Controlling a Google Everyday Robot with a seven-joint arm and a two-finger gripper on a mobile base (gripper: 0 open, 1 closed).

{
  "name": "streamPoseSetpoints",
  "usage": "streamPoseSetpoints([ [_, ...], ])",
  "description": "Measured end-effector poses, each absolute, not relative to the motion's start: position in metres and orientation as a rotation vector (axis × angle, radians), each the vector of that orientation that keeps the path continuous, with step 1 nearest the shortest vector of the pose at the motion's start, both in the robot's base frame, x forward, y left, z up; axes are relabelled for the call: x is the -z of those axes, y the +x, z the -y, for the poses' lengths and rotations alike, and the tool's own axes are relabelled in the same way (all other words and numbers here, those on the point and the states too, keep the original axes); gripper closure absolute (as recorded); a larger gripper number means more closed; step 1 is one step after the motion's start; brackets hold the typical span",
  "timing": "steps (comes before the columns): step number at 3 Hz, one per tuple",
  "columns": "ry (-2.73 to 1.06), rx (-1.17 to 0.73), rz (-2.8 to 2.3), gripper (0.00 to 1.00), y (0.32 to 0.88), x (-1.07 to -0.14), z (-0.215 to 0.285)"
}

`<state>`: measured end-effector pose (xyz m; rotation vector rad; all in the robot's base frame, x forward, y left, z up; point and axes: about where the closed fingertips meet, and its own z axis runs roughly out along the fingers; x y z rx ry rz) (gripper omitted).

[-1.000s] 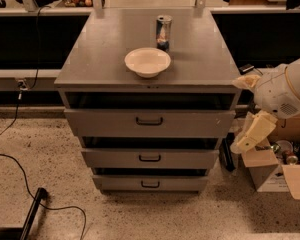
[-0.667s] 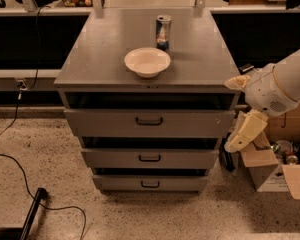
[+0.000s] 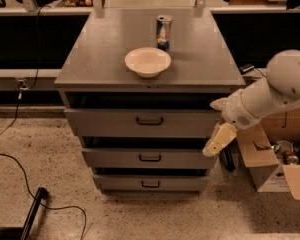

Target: Open top drawer

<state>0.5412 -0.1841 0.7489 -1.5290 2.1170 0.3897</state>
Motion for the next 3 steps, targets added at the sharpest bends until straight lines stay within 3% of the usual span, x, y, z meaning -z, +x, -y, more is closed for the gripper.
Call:
streamPoseSetpoints([
  [3, -1.516, -0.316, -2.081, 0.00, 0.5580, -0.7474, 0.1825],
])
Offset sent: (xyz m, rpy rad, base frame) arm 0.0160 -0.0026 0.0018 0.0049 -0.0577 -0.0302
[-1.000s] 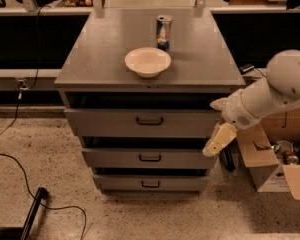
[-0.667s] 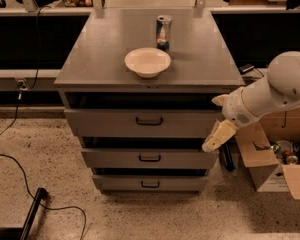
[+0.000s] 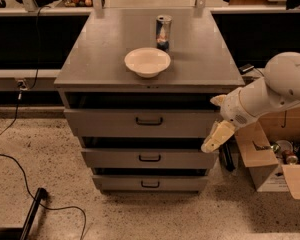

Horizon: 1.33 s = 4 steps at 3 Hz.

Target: Open top drawer

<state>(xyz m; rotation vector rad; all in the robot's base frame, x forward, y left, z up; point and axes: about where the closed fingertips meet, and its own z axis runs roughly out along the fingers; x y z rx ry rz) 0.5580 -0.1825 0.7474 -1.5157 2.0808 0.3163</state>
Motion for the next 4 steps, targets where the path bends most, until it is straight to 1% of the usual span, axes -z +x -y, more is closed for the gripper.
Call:
streamPoseSetpoints([
  [2, -1.647, -0.148, -2.020, 0.00, 0.568, -0.721, 0.178],
  [4, -1.744, -0.086, -1.956, 0.00, 0.603, -0.700, 0.181],
])
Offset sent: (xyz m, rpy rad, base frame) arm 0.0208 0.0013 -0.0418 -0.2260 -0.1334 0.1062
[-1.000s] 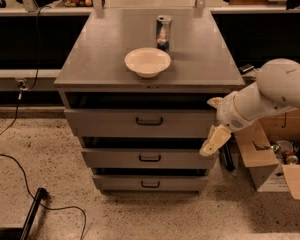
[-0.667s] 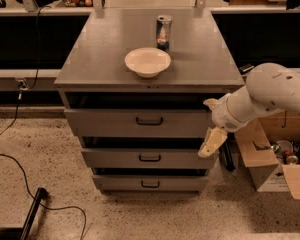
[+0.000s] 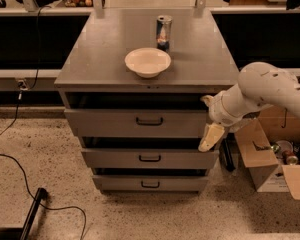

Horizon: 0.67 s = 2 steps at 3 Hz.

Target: Open top drawer

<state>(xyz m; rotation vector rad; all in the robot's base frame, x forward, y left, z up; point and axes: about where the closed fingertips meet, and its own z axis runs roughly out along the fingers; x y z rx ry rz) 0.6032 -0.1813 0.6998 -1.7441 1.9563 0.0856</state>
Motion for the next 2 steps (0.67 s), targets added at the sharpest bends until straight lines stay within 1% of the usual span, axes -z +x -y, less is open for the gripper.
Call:
streamPoseSetpoints([
  [1, -1.773, -0.088, -1.940, 0.00, 0.614, -0.692, 0.177],
  [2, -1.804, -0.117, -1.947, 0.19, 0.617, -0.677, 0.170],
])
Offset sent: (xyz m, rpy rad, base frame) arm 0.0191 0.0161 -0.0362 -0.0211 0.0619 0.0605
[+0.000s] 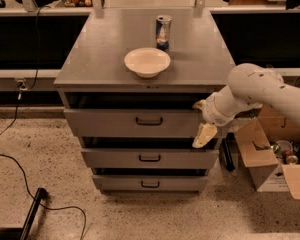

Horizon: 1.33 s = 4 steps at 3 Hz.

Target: Open top drawer

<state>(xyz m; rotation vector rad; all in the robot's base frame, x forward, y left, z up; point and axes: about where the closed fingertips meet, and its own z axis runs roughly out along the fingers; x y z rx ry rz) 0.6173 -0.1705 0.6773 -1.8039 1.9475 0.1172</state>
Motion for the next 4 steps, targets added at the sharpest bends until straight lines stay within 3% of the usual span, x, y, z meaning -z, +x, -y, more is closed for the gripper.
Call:
streamPoseSetpoints([
  [1, -1.821, -0.157, -1.967, 0.35, 0.612, -0.666, 0.168],
  [4, -1.828, -0.168, -1.987, 0.33, 0.600, -0.674, 0.168],
])
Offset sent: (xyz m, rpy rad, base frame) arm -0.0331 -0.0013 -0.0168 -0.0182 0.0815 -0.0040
